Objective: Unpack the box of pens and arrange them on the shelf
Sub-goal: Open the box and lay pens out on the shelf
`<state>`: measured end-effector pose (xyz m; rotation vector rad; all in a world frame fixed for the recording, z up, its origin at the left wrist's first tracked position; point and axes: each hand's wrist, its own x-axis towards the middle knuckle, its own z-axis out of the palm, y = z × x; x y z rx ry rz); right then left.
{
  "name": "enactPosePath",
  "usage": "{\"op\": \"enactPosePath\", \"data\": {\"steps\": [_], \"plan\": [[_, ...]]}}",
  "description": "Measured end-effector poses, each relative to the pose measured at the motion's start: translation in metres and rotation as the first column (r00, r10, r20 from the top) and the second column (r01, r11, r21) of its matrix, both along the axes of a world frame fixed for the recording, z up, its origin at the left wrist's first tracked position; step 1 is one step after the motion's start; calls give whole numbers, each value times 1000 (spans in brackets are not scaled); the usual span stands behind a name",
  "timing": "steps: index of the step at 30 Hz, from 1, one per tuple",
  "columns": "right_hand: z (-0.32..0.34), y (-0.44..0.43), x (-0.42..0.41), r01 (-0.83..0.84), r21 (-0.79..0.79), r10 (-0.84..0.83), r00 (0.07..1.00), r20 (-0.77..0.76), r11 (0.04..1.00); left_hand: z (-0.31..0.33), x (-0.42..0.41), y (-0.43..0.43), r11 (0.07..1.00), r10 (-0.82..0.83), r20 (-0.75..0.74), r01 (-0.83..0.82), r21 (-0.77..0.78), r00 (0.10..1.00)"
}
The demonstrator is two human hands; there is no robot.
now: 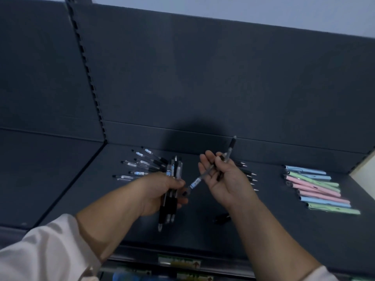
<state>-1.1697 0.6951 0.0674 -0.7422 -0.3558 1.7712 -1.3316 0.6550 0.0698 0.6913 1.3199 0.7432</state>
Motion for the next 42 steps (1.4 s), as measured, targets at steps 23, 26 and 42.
{"op": "enactPosePath", "data": {"steps": [23,26,42], "plan": [[-11,-38,-136,-284,88,249,925,286,955,18,-80,-21,958,205,-68,-186,217,976],[-4,-25,-127,-217,102,174,930,323,971,17,-96,-20,965,188,-138,-156,211,972],[-36,-25,-111,-57,-296,188,881,433,953,-10,-134,-22,989,123,-261,-95,117,958]]}}
